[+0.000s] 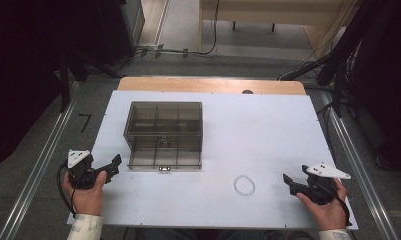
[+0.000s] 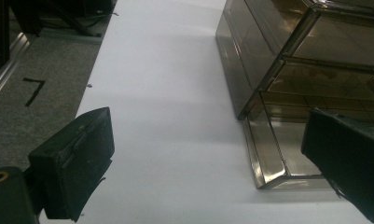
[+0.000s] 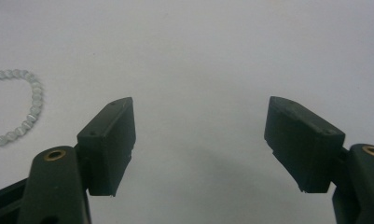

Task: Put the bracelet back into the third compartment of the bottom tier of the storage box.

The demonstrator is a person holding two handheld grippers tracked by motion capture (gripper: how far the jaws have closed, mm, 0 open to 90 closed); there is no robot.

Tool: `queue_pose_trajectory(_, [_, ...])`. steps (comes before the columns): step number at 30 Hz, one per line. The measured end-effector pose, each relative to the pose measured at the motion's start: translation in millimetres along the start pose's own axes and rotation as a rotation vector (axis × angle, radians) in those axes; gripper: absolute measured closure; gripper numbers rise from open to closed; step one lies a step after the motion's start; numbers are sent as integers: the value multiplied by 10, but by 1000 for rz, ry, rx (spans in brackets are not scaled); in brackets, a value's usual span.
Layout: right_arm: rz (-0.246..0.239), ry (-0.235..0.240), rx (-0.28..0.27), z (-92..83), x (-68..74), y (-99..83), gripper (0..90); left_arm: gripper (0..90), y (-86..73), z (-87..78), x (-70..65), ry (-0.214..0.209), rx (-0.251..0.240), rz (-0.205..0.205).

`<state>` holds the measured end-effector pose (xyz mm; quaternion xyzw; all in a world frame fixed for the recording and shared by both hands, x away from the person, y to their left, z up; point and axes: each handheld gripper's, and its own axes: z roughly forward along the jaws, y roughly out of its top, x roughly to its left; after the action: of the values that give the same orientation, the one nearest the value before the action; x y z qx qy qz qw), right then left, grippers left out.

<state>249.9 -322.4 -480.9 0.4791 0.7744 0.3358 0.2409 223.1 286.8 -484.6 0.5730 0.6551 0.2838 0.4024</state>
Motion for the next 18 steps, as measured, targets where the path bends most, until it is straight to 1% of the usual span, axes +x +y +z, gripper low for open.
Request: queue_pose_trajectory(18, [-18, 38, 9, 35, 66, 22, 240, 30, 0, 4, -2, 1, 3, 4])
